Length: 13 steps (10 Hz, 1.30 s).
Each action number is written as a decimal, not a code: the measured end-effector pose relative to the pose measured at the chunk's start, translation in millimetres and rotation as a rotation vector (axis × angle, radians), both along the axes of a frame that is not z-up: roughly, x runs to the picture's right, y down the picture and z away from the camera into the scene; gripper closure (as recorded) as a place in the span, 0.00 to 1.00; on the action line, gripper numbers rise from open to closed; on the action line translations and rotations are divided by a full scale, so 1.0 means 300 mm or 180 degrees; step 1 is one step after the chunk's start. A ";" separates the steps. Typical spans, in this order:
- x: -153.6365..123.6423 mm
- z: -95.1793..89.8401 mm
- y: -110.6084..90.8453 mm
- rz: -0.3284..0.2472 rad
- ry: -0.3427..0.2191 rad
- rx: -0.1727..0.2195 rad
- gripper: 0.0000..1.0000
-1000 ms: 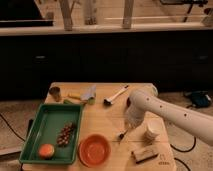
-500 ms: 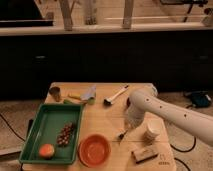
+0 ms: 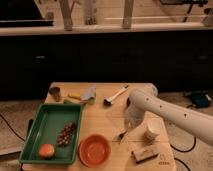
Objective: Place fork in table surface
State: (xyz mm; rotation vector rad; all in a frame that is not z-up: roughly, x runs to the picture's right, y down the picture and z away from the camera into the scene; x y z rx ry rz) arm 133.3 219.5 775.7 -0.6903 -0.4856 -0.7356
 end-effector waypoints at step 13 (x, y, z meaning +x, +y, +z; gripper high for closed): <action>-0.006 0.029 0.035 0.0002 -0.0035 -0.0084 0.20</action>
